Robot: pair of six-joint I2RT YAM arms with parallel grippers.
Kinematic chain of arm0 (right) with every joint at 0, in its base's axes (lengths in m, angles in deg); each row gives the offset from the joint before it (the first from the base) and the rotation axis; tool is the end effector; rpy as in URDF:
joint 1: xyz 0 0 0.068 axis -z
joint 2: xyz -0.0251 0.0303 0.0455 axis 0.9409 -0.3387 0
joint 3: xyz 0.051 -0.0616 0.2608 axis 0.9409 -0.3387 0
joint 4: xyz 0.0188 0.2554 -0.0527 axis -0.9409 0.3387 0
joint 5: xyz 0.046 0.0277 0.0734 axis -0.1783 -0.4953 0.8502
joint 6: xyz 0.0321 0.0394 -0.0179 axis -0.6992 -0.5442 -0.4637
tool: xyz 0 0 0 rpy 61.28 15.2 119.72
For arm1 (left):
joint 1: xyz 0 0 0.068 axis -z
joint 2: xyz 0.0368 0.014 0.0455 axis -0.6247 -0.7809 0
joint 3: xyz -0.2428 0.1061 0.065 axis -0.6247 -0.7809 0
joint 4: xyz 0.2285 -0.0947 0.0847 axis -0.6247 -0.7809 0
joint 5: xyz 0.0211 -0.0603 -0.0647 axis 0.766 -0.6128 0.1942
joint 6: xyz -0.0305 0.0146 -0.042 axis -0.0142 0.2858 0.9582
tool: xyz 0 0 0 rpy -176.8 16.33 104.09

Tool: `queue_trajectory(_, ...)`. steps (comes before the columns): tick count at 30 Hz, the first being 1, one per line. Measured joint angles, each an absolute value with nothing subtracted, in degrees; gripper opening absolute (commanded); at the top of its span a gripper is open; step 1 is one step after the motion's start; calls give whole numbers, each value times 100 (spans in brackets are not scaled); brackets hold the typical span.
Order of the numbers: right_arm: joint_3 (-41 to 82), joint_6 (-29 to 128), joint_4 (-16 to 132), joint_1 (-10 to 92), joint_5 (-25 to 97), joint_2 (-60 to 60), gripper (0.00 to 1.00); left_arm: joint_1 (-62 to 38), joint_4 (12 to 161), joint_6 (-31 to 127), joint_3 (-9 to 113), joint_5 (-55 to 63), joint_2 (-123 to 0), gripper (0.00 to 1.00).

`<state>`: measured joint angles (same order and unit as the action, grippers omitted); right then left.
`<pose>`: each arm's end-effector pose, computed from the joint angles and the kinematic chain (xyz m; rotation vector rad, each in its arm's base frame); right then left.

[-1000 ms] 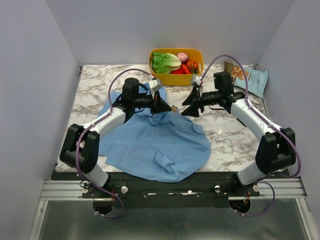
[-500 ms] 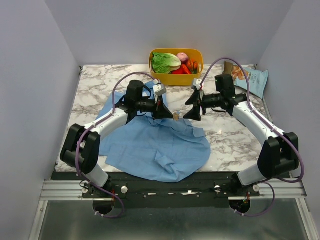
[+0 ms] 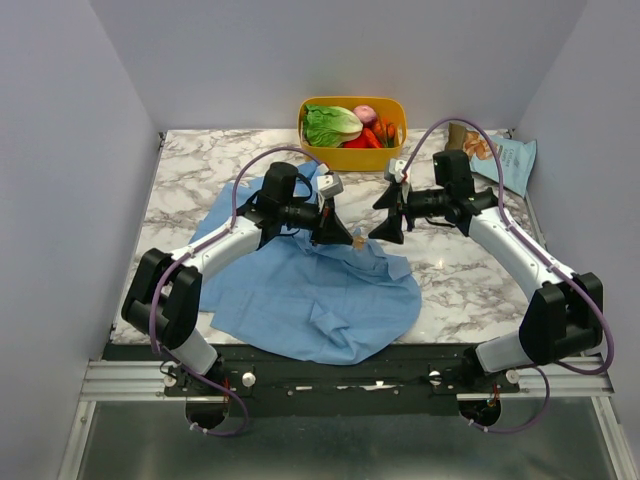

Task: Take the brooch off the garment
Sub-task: Remove the brooch from the clothes.

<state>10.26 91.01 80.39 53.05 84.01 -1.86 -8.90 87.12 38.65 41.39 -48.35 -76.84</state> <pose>0.2889 0.1199 0.2986 -1.3132 1.5850 0.9047 0.2876 -0.2003 0.2670 1.1378 1.7189 -1.4192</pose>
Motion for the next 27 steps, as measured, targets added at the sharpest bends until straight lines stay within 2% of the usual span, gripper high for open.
queue_trajectory(16, 985, 9184, 8059, 5305, 8331, -177, 87, -890, 8764, 4049, 4139, -4842, -7736, 0)
queue_trajectory(27, 987, 9442, 8435, 5305, 8755, -180, 86, -890, 8959, 4335, 4137, -4857, -7926, 0)
